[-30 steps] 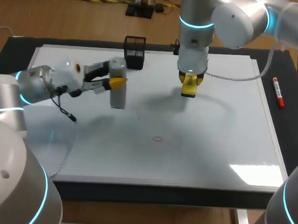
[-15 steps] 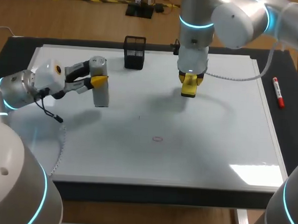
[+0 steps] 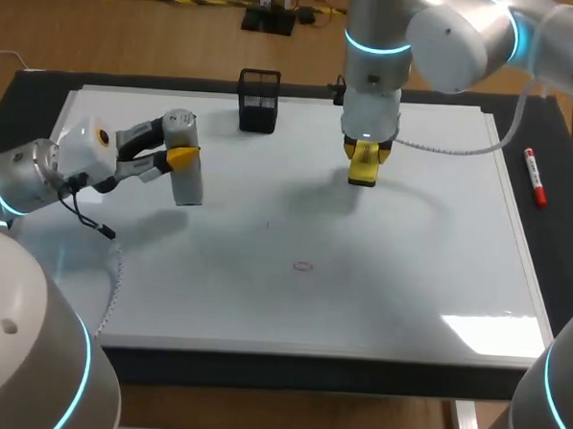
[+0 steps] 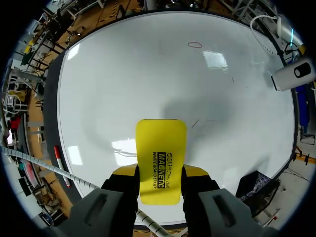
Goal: Pick up the inspection probe, press it on each red-marked spot on the whiteboard one by one, put down the probe, pick up the eraser, and wipe off all the red marks.
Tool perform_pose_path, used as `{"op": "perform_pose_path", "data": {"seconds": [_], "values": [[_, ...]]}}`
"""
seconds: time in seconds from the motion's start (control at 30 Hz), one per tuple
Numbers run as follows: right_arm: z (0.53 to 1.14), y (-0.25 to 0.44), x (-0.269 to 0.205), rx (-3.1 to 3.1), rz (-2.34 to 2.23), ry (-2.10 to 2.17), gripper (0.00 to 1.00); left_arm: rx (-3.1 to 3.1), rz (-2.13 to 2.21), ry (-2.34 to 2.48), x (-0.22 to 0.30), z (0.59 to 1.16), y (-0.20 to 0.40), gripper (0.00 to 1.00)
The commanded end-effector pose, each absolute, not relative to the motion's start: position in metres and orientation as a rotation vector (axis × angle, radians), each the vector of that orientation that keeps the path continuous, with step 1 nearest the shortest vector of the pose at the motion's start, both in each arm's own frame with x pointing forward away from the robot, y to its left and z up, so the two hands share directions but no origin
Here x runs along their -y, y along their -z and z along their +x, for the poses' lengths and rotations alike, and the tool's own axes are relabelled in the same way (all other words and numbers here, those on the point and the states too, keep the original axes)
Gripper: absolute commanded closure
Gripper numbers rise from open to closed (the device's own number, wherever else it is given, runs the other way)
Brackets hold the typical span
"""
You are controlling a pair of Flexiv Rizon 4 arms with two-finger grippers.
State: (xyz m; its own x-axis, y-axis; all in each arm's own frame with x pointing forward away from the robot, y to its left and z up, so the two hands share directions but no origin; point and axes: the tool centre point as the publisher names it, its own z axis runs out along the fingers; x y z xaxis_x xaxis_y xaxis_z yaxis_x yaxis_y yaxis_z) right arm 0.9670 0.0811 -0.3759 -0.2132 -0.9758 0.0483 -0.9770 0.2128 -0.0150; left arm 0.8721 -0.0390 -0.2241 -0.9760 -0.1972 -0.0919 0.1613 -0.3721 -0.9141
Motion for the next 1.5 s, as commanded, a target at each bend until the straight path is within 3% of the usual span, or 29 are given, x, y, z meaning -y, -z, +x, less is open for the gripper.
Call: {"op": "perform_pose_path", "data": {"seconds": [0.03, 0.3, 1.1, 1.5], "values": [[0.967, 0.375, -0.08, 2.422, 1.954, -0.069, 1.0, -1.617, -0.049, 2.435, 0.039, 0.871, 0.223, 1.0], [0.96, 0.371, -0.087, 2.412, 1.99, -0.071, 1.0, -1.617, -0.049, 2.435, 0.039, 0.871, 0.223, 1.0], [0.823, 0.369, -0.182, 2.263, 2.195, -0.066, 1.0, -1.617, -0.049, 2.435, 0.039, 0.871, 0.223, 1.0], [0.785, 0.375, -0.215, 2.222, 2.261, -0.084, 1.0, -1.617, -0.049, 2.435, 0.039, 0.871, 0.223, 1.0]]}}
